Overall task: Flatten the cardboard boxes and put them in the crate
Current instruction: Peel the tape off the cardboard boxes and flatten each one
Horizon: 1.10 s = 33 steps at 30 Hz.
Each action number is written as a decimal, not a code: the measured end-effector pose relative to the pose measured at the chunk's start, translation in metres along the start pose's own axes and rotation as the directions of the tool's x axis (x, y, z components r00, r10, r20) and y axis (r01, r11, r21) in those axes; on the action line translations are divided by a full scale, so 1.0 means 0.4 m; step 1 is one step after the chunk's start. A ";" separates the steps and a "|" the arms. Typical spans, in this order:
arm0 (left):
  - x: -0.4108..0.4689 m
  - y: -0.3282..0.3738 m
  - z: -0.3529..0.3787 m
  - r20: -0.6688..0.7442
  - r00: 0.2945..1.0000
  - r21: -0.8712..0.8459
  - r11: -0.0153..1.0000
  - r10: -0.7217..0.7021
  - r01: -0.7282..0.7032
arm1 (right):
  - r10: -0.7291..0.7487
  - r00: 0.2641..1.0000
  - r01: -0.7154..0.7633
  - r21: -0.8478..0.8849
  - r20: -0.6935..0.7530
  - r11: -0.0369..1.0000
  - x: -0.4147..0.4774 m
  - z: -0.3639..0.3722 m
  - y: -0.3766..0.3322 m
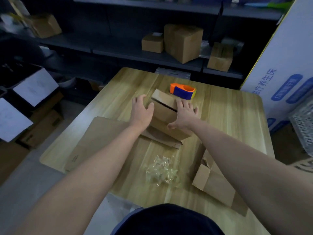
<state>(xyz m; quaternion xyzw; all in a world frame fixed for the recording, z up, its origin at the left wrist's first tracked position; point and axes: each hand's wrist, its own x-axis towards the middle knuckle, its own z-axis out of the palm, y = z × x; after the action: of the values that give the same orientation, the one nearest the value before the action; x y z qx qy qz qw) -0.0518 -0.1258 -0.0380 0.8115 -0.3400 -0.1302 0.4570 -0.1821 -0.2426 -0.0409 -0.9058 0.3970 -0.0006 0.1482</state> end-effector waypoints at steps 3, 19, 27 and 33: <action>0.030 -0.016 0.004 0.127 0.989 -0.022 0.997 -0.073 0.076 | 0.005 0.998 -0.008 0.045 0.068 0.999 0.010 -0.001 0.007; 0.109 -0.034 0.028 0.282 0.878 -0.241 0.858 -0.385 0.454 | 0.212 0.954 -0.284 0.411 0.211 0.867 0.033 -0.031 0.077; 0.145 -0.021 -0.002 0.441 0.831 -0.090 0.904 -0.341 0.418 | 0.378 0.925 -0.353 0.461 0.041 0.814 0.058 -0.046 0.082; 0.182 0.023 0.000 0.232 0.928 0.144 0.954 -0.290 0.262 | 0.486 0.867 -0.354 0.553 -0.108 0.755 0.065 -0.063 0.028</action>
<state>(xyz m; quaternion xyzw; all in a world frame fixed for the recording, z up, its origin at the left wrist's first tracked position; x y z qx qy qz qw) -0.0022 -0.1776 -0.0232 0.8523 -0.2839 -0.2756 0.3420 -0.1754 -0.2751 -0.0228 -0.7115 0.5916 -0.1851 0.3310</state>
